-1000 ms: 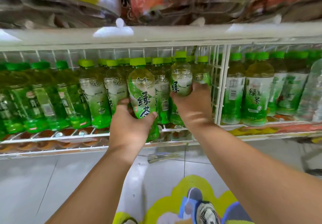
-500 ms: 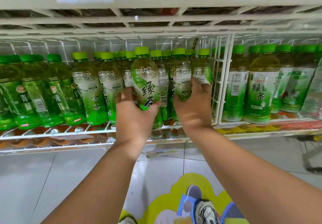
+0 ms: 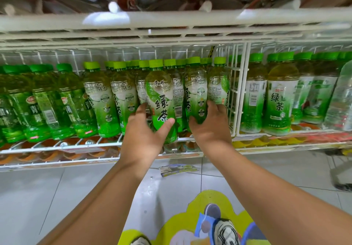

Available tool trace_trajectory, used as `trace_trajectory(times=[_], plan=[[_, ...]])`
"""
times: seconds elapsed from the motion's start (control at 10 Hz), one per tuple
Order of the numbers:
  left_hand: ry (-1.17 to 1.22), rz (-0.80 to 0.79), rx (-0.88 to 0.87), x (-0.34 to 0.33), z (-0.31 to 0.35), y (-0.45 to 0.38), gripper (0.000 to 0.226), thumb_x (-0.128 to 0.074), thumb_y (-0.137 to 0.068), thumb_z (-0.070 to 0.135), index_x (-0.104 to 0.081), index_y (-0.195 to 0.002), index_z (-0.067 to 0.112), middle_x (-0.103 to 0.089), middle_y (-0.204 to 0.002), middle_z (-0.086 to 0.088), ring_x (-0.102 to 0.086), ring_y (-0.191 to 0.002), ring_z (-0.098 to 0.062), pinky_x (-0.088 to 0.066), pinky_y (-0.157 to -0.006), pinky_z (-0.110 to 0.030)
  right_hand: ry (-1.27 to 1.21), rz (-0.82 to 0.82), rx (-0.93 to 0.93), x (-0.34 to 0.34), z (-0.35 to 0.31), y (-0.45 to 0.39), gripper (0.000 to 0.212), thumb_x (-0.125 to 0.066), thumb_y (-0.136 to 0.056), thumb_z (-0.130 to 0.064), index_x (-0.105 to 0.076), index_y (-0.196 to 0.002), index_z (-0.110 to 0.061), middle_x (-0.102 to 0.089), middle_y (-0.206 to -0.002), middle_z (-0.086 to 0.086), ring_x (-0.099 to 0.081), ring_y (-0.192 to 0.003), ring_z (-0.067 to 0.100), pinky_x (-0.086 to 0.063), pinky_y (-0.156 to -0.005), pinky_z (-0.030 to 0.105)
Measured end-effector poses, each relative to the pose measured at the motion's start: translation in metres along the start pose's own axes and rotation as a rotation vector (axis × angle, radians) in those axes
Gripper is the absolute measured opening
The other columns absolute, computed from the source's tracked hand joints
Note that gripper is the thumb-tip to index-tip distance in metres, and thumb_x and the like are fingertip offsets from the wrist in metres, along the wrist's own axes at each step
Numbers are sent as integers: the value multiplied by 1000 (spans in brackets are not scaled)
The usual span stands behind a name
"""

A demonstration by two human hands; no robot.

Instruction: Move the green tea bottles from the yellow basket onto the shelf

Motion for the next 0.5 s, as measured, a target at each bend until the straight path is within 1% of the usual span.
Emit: trace_trajectory(times=[0.1, 0.2, 0.3, 0.4, 0.5], plan=[[-99, -23, -35, 10, 2, 4, 87, -62, -86, 68, -36, -154, 20, -55, -135, -12, -52, -128, -30, -50, -101, -44, 87, -59, 30, 2, -4, 6, 74, -62, -96, -41, -27, -156, -14, -32, -152, 8, -35, -141, 28, -39, -110, 39], [-293, -108, -88, 27, 3, 5, 88, -49, -92, 70, -25, -160, 19, -44, -146, -12, -39, -138, -30, -43, -110, -48, 240, -185, 83, 11, -7, 11, 78, -56, -99, -46, -17, -159, -15, -24, -159, 8, -29, -147, 30, -35, -114, 41], [-371, -119, -135, 44, 5, 20, 88, -45, -92, 70, -24, -160, 19, -43, -148, -11, -35, -140, -31, -40, -113, -47, 316, -256, 102, 22, -10, 24, 80, -52, -99, -49, -12, -160, -16, -21, -162, 7, -25, -149, 29, -33, -116, 42], [-477, -119, -202, 76, 25, 52, 85, -42, -94, 69, -19, -162, 23, -30, -161, -13, -23, -150, -33, -31, -120, -46, 415, -282, 205, 54, -31, 60, 81, -50, -98, -56, -16, -160, -15, -22, -163, 9, -22, -151, 26, -31, -119, 36], [-575, -142, -244, 105, 49, 69, 82, -41, -96, 68, -17, -163, 29, -19, -167, -13, -15, -154, -34, -25, -123, -47, 489, -266, 301, 80, -57, 83, 83, -47, -98, -59, -15, -161, -15, -19, -166, 9, -14, -154, 26, -24, -124, 37]])
Point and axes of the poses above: each hand's wrist, its own y-axis away from the middle knuckle, its own x-axis out of the back of the hand, z = x × y, the point moved 8 cm from there along -y, towards the middle knuckle
